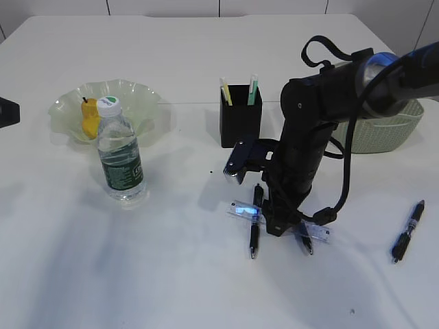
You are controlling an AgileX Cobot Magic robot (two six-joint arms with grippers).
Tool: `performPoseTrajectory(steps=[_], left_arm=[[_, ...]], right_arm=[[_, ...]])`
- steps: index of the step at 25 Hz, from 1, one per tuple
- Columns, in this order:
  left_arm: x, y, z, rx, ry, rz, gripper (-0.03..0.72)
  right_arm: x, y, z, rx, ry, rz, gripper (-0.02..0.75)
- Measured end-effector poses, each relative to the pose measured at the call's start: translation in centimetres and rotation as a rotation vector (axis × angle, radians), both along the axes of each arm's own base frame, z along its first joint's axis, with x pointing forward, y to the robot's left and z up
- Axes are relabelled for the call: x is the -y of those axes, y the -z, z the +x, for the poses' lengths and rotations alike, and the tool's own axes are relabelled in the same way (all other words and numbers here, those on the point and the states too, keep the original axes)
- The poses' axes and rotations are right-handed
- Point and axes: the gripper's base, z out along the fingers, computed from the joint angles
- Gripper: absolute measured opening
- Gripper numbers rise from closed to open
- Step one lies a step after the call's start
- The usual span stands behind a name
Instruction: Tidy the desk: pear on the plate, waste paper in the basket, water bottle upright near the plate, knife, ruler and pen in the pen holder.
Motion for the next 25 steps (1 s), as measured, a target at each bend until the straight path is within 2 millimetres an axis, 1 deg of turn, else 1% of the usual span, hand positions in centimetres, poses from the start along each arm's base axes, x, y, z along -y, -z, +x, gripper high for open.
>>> performPoseTrajectory(steps=[3,9,15,25], left_arm=[[0.0,0.0,0.0,0.0,0.0,0.0,0.449],[0.0,-0.02,0.01,0.002,0.0,0.0,0.448],[0.0,-0.02,0.01,0.002,0.0,0.0,0.448],[0.0,-0.05,0.03,0.006,0.0,-0.001,0.448]], right_arm=[[0.0,0.0,0.0,0.0,0.0,0.0,0.472],[0.03,0.07,0.01,0.0,-0.003,-0.004,0.456],[0.05,0.07,0.02,0.001,-0.004,-0.006,0.363],[0.03,0.07,0.01,0.002,-0.007,-0.008,0.3]])
